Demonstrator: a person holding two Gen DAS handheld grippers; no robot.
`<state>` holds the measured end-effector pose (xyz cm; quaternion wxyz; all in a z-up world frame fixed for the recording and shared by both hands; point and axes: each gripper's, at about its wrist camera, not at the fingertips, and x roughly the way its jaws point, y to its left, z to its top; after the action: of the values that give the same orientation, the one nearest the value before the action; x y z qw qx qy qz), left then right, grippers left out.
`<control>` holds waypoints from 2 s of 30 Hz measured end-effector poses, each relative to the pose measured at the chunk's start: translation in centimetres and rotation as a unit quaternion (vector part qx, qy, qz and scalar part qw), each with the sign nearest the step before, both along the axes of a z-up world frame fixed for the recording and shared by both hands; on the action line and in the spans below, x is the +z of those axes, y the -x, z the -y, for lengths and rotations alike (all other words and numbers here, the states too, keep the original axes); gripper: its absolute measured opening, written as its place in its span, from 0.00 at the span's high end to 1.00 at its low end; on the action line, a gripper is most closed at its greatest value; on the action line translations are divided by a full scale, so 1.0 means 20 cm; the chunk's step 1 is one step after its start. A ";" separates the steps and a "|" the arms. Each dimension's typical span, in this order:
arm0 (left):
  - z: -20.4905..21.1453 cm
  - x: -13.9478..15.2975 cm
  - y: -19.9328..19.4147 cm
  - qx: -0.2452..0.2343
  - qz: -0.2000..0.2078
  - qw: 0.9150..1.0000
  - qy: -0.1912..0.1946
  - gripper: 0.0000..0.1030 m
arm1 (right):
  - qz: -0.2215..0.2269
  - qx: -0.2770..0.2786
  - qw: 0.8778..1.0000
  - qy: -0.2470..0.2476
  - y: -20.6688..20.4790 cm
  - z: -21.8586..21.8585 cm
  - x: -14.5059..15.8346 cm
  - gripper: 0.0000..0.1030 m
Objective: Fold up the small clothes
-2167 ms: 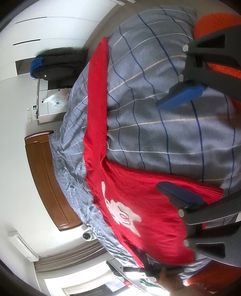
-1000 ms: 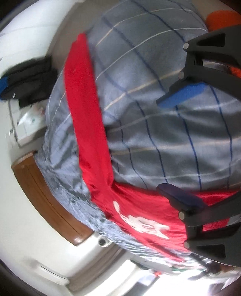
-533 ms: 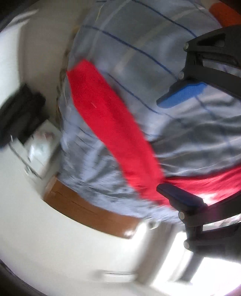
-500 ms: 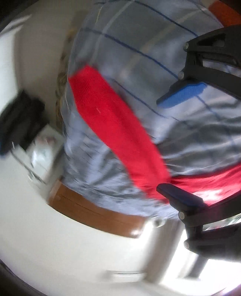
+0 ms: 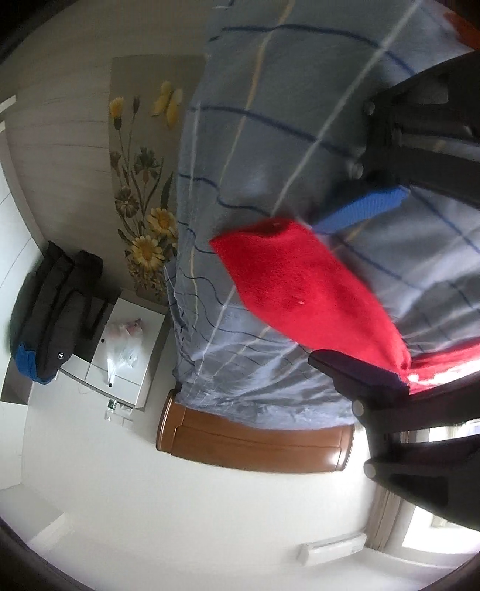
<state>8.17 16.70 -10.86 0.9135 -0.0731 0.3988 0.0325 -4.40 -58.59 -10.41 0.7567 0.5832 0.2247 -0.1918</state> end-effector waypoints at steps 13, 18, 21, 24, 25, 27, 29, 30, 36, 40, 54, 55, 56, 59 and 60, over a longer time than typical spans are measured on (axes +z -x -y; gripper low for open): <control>0.02 -0.02 -0.02 0.003 -0.006 1.000 -0.013 0.00 | -0.001 0.009 1.000 0.021 -0.07 0.04 -0.05 0.43; 0.02 -0.02 -0.02 0.004 -0.007 1.000 -0.017 0.00 | -0.066 0.026 0.996 0.053 -0.14 0.03 -0.05 0.96; 0.02 -0.02 -0.02 0.004 -0.007 1.000 -0.016 0.00 | -0.067 0.020 0.995 0.075 -0.16 0.02 0.00 0.96; 0.02 -0.03 -0.02 0.006 -0.008 1.000 -0.015 0.00 | -0.029 0.040 0.994 0.101 -0.27 -0.06 0.18 0.96; 0.02 -0.03 -0.02 0.007 -0.008 1.000 -0.014 0.00 | -0.012 0.060 0.991 0.116 -0.33 -0.11 0.27 0.96; 0.01 -0.03 -0.03 0.008 -0.010 1.000 -0.010 0.00 | 0.014 0.106 0.983 0.148 -0.47 -0.24 0.43 0.96; 0.01 -0.03 -0.03 0.008 -0.011 1.000 -0.006 0.00 | 0.039 0.159 0.971 0.172 -0.62 -0.43 0.57 0.96; 0.01 -0.03 -0.03 0.007 -0.011 1.000 -0.005 0.00 | 0.053 0.193 0.962 0.184 -0.72 -0.56 0.64 0.96; 0.01 -0.04 -0.03 0.005 -0.011 1.000 -0.005 0.00 | 0.076 0.341 0.912 0.217 -1.24 -1.24 0.79 0.96; 0.00 -0.04 -0.03 0.001 -0.013 1.000 -0.005 0.00 | 0.055 0.412 0.878 0.239 -1.47 -1.64 0.66 0.96; 0.03 -0.06 -0.05 0.003 -0.015 1.000 -0.022 0.00 | -0.006 0.499 0.862 0.091 -1.39 -1.69 0.09 0.24; 0.04 -0.06 -0.05 0.003 -0.015 1.000 -0.025 0.00 | -0.043 0.484 0.867 0.108 -1.37 -1.61 0.06 0.24; 0.04 -0.06 -0.04 0.003 -0.014 0.999 -0.029 0.00 | -0.082 0.468 0.870 0.127 -1.34 -1.53 0.03 0.24; 0.05 -0.07 -0.04 0.003 -0.013 0.999 -0.036 0.00 | -0.138 0.428 0.877 0.173 -1.14 -1.31 -0.01 0.31; 0.05 -0.07 -0.04 0.003 -0.013 0.999 -0.036 0.00 | -0.124 0.420 0.881 0.182 -1.03 -1.26 0.03 0.31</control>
<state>8.91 15.74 -12.22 0.9103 -0.0407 0.4087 0.0508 16.22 -33.33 -9.77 0.8249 0.2582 0.5017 0.0355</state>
